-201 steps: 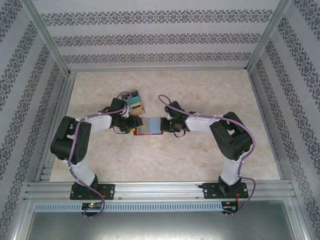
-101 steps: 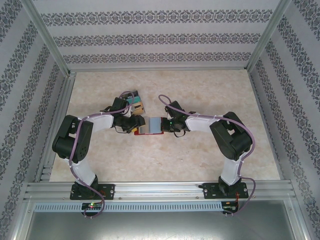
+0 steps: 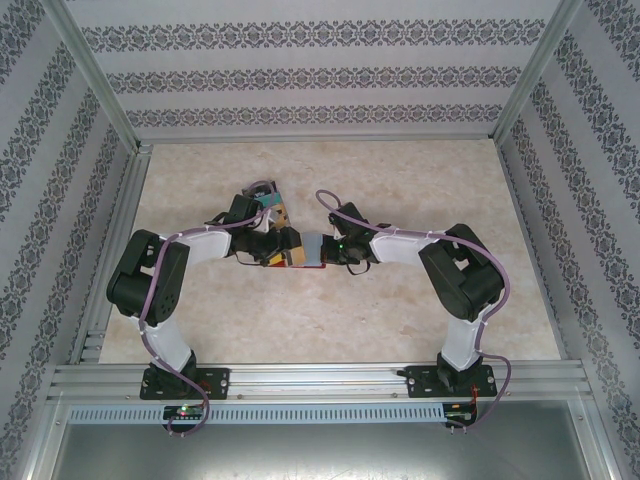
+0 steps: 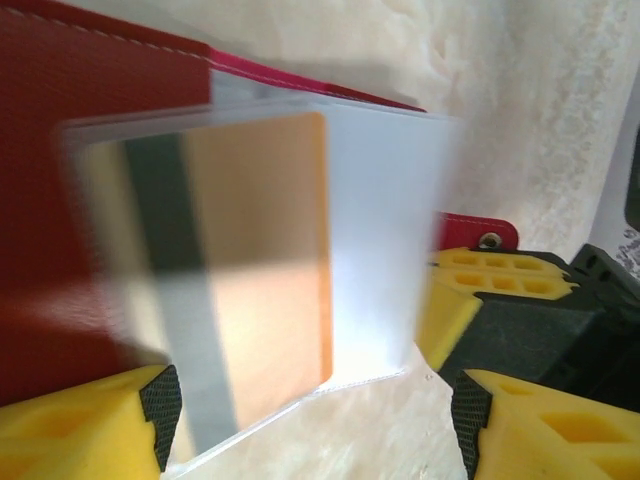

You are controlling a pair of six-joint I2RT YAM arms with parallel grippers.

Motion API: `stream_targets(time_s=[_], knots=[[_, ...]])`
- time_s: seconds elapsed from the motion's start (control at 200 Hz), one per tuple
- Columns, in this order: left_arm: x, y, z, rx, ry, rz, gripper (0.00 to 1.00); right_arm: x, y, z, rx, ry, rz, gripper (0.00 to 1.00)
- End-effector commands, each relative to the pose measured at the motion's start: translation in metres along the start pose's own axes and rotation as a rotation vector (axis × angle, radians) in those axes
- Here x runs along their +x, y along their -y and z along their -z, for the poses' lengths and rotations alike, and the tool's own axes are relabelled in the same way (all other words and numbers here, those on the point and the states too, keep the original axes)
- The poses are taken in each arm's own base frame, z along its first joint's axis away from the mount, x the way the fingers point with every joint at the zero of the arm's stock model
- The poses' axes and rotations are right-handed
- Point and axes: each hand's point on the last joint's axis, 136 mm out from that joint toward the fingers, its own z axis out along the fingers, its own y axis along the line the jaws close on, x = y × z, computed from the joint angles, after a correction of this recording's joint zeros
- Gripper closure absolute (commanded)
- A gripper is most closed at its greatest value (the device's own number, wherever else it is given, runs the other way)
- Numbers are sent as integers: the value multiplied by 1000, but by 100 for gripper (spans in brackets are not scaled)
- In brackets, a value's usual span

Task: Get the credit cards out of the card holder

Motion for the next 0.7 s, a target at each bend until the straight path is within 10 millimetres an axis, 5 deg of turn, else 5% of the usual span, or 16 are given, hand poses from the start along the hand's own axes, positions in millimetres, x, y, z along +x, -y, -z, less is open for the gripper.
stream_targets(time_s=[0.0,0.18,0.385,0.694], knots=[[3,6,-4,32,-15,-13,20,16,6,-10,23,-45,-14,100],[3,1,-1,-5,-13,-18,18,13,11,-6,39,-31,-25,96],[-1,-3,7,-37,8,-26,19,1,15,13,31,25,-45,79],[-7,-11,7,-53,23,-7,20,-22,-29,33,-140,77,-30,78]])
